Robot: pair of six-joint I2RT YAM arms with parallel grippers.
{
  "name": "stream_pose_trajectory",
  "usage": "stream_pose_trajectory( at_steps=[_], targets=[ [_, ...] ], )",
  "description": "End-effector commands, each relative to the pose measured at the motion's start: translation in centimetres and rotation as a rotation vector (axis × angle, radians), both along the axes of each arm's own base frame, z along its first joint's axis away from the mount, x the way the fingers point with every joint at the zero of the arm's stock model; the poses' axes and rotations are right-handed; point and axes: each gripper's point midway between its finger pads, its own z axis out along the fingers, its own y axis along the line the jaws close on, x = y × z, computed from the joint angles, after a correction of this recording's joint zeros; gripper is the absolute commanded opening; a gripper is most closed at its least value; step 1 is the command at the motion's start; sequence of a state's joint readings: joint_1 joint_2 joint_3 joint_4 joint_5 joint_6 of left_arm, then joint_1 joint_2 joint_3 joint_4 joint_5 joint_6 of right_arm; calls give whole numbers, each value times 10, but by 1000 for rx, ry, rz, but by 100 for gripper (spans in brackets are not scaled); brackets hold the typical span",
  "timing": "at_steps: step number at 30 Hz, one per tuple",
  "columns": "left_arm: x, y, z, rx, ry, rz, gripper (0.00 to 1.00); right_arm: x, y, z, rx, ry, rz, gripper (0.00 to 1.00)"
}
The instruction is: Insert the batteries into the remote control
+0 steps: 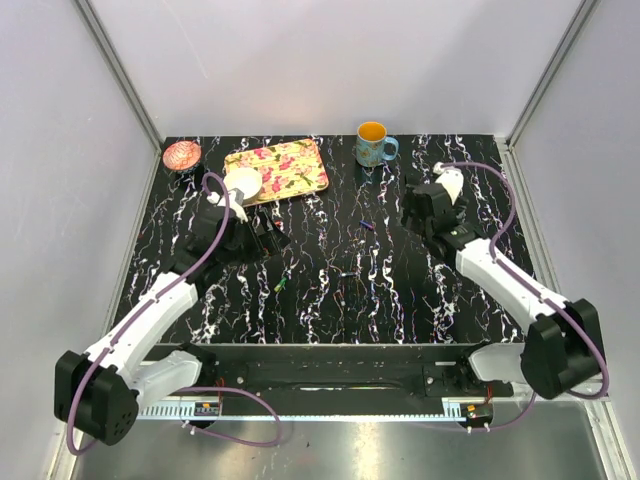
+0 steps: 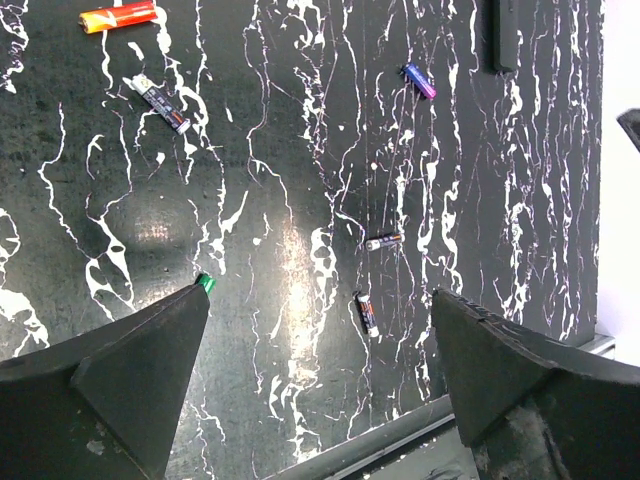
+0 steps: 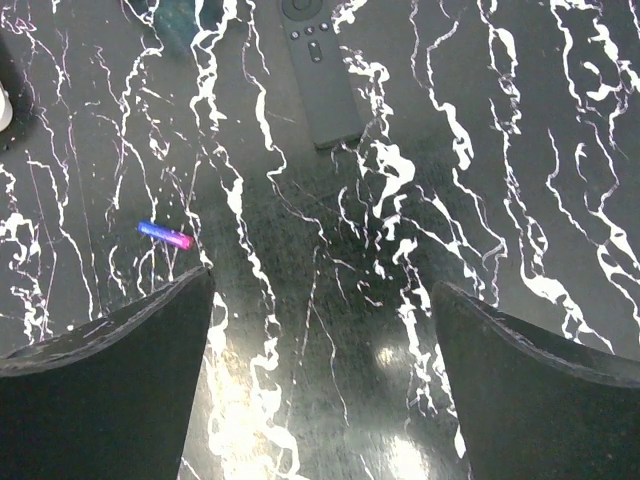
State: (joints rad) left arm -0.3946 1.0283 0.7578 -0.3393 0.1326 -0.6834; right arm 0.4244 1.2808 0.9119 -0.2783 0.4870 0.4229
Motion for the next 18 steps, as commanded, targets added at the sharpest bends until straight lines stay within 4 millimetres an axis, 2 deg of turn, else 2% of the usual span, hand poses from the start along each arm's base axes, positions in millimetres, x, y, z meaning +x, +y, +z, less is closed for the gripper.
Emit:
stream_pose_trajectory(
  at_steps=[1,3,4,5,6,8,10,11,18],
  targets=[
    [0,-7,25,-60,-80,-29,99,39,6,21,-8,-58,-4,100],
    [-3,-8,27,-66,-90,-46,99,67,12,5,-39,8,55,100],
    [-5,-10,31,-78,-105,-59,99,74,10,-6,-43,56,56,100],
    [-7,-12,30,-79,-103,-67,99,97,-3,-17,-31,93,41,100],
    [-8,-13,31,-82,-104,-75,99,106,4,-24,16,118,86,100],
    [-16,-18,28,-100,-97,-116,97,127,-12,-44,12,164,69,98],
    [-22,-24,33,-126,-121,-164,92,136,-15,-56,2,183,79,96],
    [-27,-27,27,-126,-114,-187,87,139,-19,-66,-18,194,83,96],
    [-42,-40,38,-147,-165,-288,86,160,-16,-95,-7,227,152,97]
  ],
)
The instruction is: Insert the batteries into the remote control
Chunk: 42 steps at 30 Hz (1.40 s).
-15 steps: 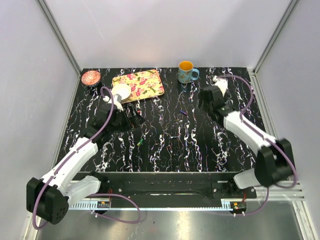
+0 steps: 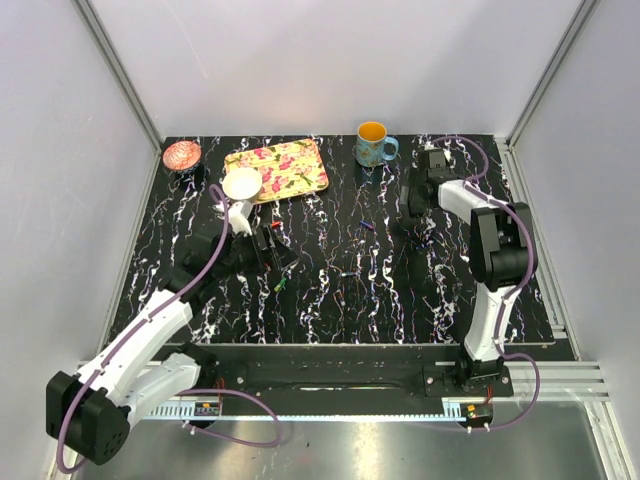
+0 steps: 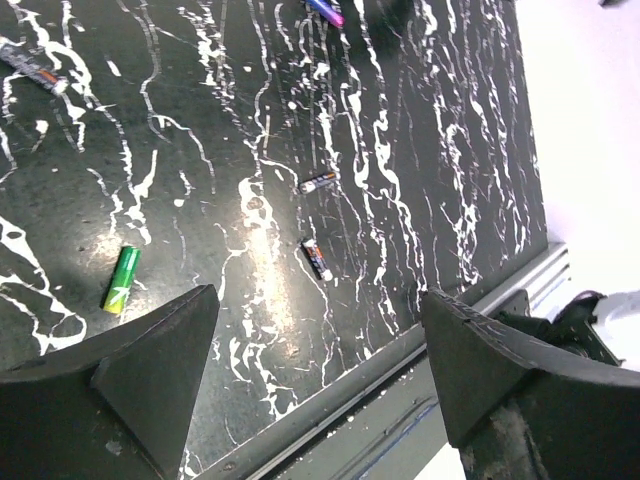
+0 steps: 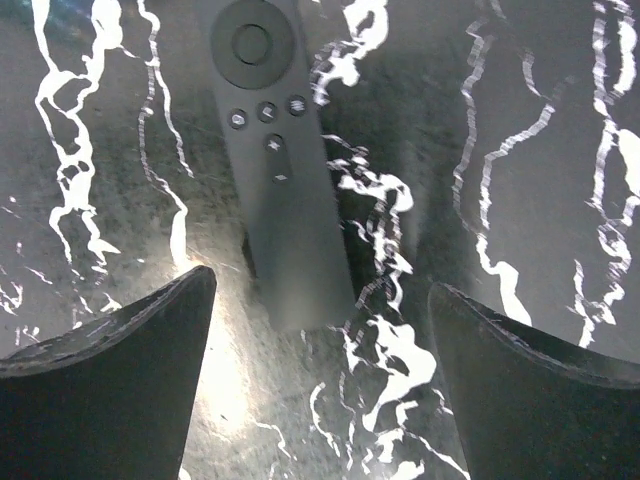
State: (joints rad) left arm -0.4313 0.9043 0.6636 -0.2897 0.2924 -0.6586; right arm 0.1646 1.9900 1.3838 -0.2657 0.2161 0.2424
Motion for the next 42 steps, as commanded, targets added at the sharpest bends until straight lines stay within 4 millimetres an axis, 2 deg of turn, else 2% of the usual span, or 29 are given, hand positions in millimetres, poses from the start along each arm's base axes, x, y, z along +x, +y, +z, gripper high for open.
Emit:
stream_pose_trajectory(
  at_steps=[1,5,7,10,16,22,28,31,32,34,35,36,37,38,40,41,42],
  targets=[
    [-6,-19,33,-71,-123,-116,86,28,17,16,29,-47,92,97],
    [-7,-21,36,-84,-132,-127,87,39,18,7,18,-6,114,98],
    [-7,-20,36,-83,-133,-122,87,35,15,-3,6,57,116,97],
    [-6,-19,33,-81,-129,-110,87,40,11,-7,0,76,113,94],
    [-6,-19,32,-81,-131,-109,87,39,5,-20,14,132,127,82],
    [-5,-19,30,-81,-125,-108,87,39,4,-23,36,145,130,69],
    [-5,-19,30,-83,-127,-106,86,33,6,-27,50,167,133,62],
    [-6,-19,32,-86,-129,-106,86,27,5,-33,51,198,120,54],
    [-5,-19,32,-86,-131,-103,86,24,3,-35,48,211,112,45],
    [-6,-18,32,-87,-131,-98,86,19,0,-37,40,226,89,35],
    [-6,-18,32,-88,-134,-96,86,15,-2,-34,37,226,77,28],
    [-6,-18,33,-88,-136,-97,86,12,-6,-31,24,224,55,17],
    [-6,-17,34,-87,-137,-88,86,5,-7,-34,30,223,25,13],
    [-5,-16,35,-86,-138,-79,87,7,-8,-11,39,162,9,12],
    [-3,-13,37,-77,-144,-59,86,2,-4,2,79,95,-52,4],
    [-2,-11,38,-73,-148,-48,87,1,-2,32,96,31,-67,3],
    [-1,-9,38,-67,-147,-37,86,-4,12,44,107,8,-55,0]
  ],
)
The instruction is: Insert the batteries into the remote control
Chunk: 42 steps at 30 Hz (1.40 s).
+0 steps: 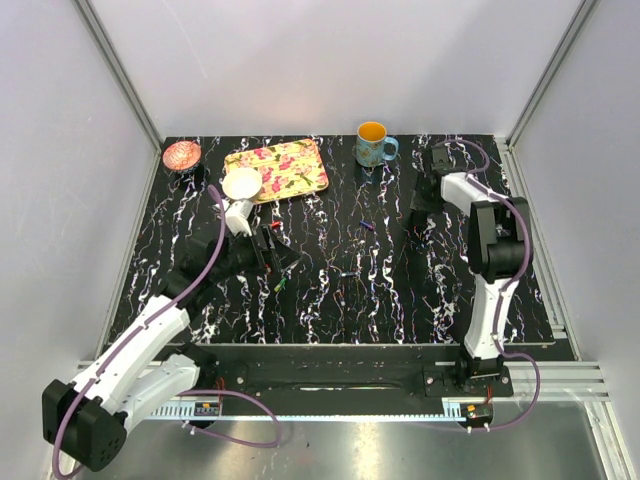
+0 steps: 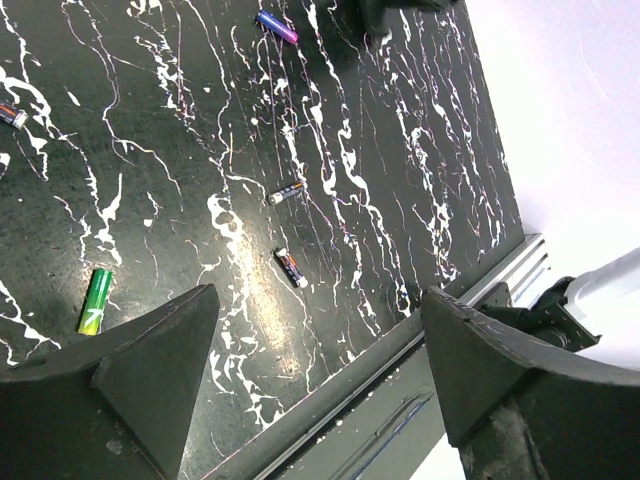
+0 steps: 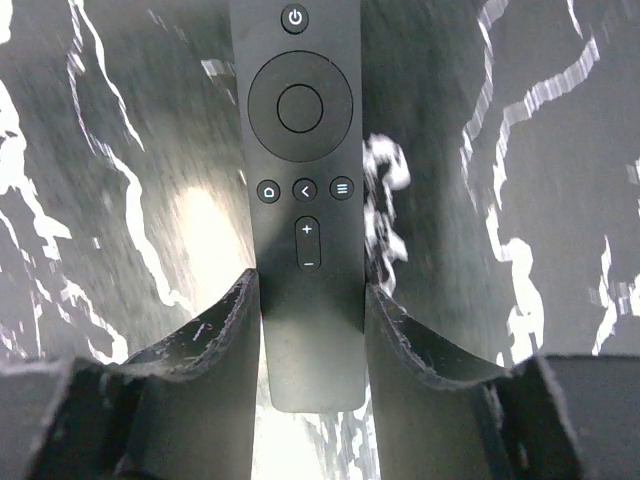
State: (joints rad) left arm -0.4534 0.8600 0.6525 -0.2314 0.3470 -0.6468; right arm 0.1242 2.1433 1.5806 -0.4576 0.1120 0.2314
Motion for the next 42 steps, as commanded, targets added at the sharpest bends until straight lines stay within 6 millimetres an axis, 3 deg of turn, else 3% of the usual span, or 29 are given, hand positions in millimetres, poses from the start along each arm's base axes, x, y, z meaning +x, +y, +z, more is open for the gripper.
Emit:
stream_pose_trajectory(
  at_steps=[1,2,3,4,6,7,12,13,15,16,18,19,20,25,32,34,35,38,42],
  targets=[
    [11,6,21,-10,-76,64,86,-20,22,76,51,-154,-91,0],
    [12,8,22,-4,-77,77,87,-26,31,100,43,-201,-80,0],
    [12,10,23,0,-77,89,86,-37,38,107,-12,-207,-79,0],
    [16,14,26,5,-84,115,87,-51,65,111,-23,-211,-31,0],
    [17,18,27,12,-84,144,87,-72,91,124,-28,-227,2,0],
    [20,23,26,18,-80,183,87,-91,121,121,-2,-218,37,0],
    [25,55,10,73,-13,385,91,-139,183,107,45,-183,41,0],
    [25,60,7,75,-12,418,91,-141,195,110,71,-187,22,0],
    [21,67,12,44,-35,454,91,-153,219,97,50,-164,43,0],
    [20,71,8,40,-29,478,91,-149,232,104,67,-179,47,0],
    [16,74,9,30,-41,487,90,-156,247,83,13,-140,77,0],
    [16,77,7,36,-39,499,90,-150,259,89,29,-149,75,0],
    [15,78,5,42,-36,503,89,-152,267,70,11,-108,92,0],
    [10,86,-1,76,-25,519,87,-154,287,45,20,-64,91,0],
    [8,82,1,88,-45,478,88,-175,297,18,22,10,128,1],
    [8,80,0,92,-42,466,89,-180,299,14,28,28,146,11],
    [9,79,-2,98,-35,464,89,-185,301,11,40,47,161,23],
    [11,77,-7,112,-15,457,92,-192,304,7,65,71,186,47],
    [13,76,-13,119,5,458,92,-195,300,9,77,67,189,61]
  ],
)
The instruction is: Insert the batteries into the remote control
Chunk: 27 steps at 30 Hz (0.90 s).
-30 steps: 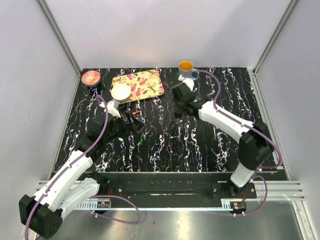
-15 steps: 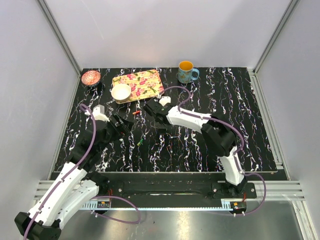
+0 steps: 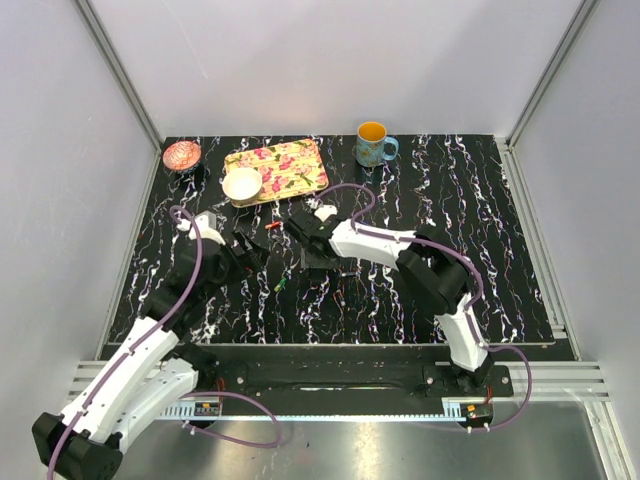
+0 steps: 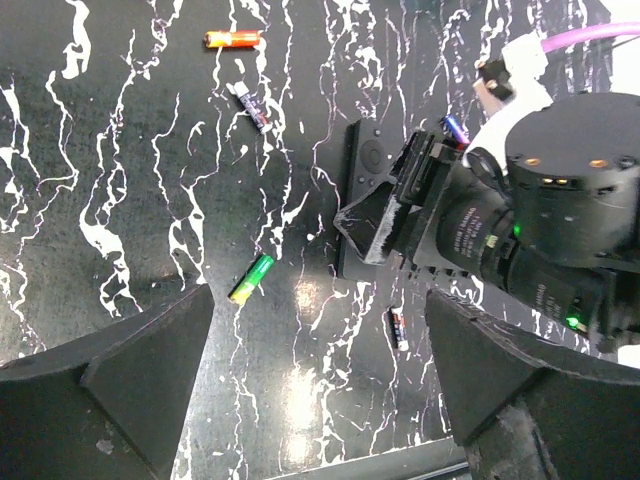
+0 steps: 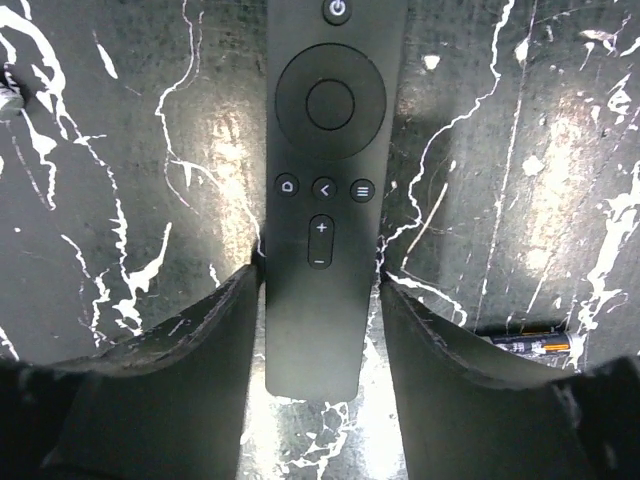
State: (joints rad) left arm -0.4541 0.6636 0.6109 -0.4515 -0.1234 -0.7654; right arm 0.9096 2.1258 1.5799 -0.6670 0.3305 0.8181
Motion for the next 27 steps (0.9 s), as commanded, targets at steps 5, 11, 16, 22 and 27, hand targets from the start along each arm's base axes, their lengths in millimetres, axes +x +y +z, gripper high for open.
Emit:
stream_pose_trajectory(
  at_steps=[5,11,16,22,27],
  targets=[
    [12,-3,3,13,-3,10,96,-2,-1,69,118,-101,0,71],
    [35,-17,1,91,26,-14,99,1,-80,175,78,-406,-92,100],
    [56,-60,-9,143,66,-167,93,-24,-153,197,4,-521,-107,100],
    [73,-114,-41,331,151,-362,94,-54,-169,194,108,-539,-20,100],
    [90,-144,-61,376,183,-430,95,-62,-175,192,144,-552,-15,100]
  ],
)
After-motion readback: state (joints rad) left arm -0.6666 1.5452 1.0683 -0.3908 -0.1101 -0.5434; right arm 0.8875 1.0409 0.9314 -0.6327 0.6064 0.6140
